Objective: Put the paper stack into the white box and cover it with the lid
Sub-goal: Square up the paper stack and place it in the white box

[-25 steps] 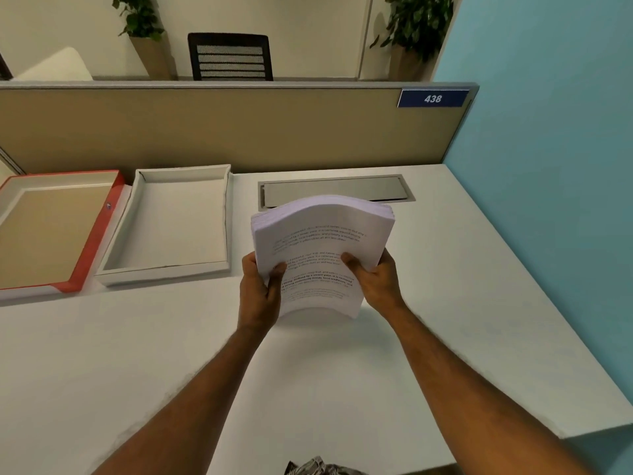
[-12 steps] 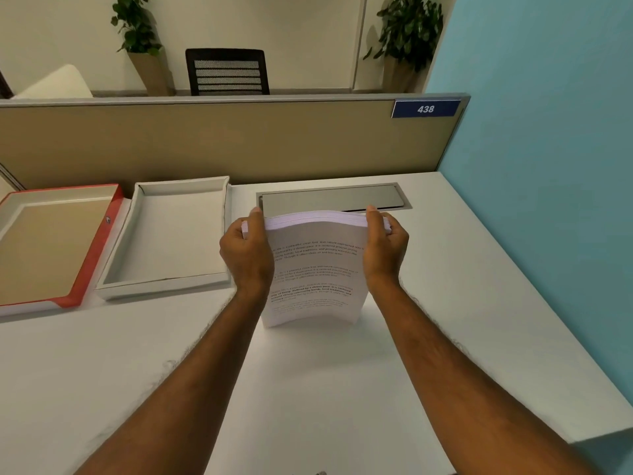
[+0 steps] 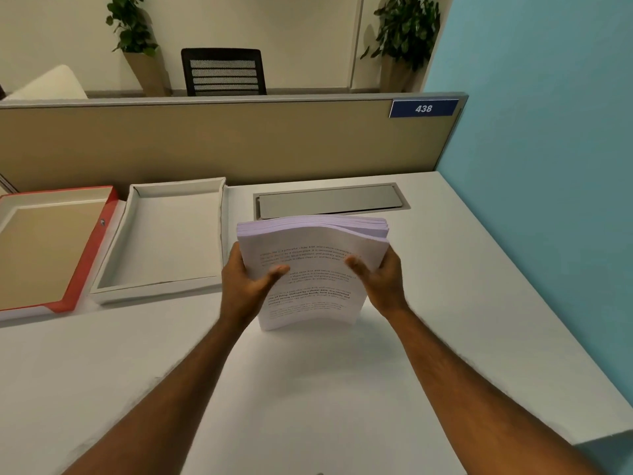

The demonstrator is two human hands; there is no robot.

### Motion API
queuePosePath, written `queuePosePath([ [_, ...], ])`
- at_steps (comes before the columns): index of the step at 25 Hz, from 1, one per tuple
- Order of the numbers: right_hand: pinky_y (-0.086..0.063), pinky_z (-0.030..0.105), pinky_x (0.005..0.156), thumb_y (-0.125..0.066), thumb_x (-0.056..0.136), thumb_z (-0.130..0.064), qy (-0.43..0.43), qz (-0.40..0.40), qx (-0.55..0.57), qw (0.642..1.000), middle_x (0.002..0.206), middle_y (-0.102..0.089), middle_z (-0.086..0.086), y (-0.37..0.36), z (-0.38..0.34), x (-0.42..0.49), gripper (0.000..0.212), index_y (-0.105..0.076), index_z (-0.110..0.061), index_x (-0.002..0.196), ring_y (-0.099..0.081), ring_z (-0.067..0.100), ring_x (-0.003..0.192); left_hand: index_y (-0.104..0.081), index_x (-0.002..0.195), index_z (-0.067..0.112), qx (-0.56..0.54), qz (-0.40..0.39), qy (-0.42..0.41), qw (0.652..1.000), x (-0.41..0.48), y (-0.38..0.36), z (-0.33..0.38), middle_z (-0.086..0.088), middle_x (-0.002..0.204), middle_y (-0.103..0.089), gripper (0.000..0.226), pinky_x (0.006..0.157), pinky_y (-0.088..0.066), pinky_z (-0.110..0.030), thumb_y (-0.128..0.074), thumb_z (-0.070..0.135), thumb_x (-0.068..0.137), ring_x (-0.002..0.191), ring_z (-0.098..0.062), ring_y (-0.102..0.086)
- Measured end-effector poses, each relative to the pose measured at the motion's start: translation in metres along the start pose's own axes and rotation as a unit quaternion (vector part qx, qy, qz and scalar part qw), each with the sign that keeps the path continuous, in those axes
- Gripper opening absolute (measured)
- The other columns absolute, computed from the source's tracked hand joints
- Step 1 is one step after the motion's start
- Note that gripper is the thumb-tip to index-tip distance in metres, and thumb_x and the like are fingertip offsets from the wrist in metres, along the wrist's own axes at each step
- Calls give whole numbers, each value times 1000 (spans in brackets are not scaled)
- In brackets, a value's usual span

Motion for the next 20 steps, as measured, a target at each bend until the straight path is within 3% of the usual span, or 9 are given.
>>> queuePosePath([
  [2,-63,43,76,-81,63,-57,-54,-34,-43,997,98,-72,-8,4,26,-6,48,-64,-35,102,-71,17,90,-53,122,23,41,-46,31,998,-10,4,-23,17,108,-64,63,74,-59,-20,-67,57,71,96,-1,-65],
  [5,-62,45,80,-75,76,-45,-73,-58,-97,991,96,-70,-20,2,50,-11,31,-63,-34,103,-71,6,86,-49,124,23,76,-57,31,995,-21,2,-38,30,105,-58,54,70,-50,-7,-50,57,82,96,13,-59],
  [7,-62,44,79,-69,82,-47,-53,-51,-120,990,98,-70,-18,-1,54,-11,39,-64,-22,112,-71,8,85,-43,119,13,80,-31,36,996,-22,-3,-36,24,102,-52,64,66,-47,-4,-44,64,82,91,16,-57],
  [9,-62,45,76,-67,84,-45,-35,-40,-133,990,99,-71,-10,-3,55,-9,46,-63,-12,116,-72,17,86,-39,110,13,98,-1,42,994,-21,-8,-33,16,94,-51,56,58,-48,-9,-39,64,86,83,3,-60],
  [12,-63,45,67,-61,80,-64,-9,-15,-152,988,100,-76,1,-1,54,-7,64,-65,-9,111,-75,22,80,-38,103,13,154,29,53,986,-14,-12,-35,13,86,-51,33,55,-43,-13,-43,44,93,71,-4,-56],
  [16,-62,48,69,-57,69,-78,-57,-15,-161,985,103,-77,7,0,59,0,78,-67,-10,105,-75,26,82,-41,100,11,170,25,75,982,-9,-12,-37,16,84,-51,28,52,-44,-12,-49,38,97,70,-2,-57],
  [20,-62,44,74,-67,83,-50,-123,-21,-121,985,93,-77,2,-1,61,2,32,-70,-19,91,-75,19,80,-47,93,7,143,18,151,978,-7,-14,-39,9,76,-52,33,47,-43,-10,-52,39,95,65,-5,-53],
])
Point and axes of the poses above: each hand's wrist, its own x-axis towards the middle knuckle, its own y-axis out of the back of the hand, z = x × y, the point moved 3 cm from there along x, towards the middle knuckle
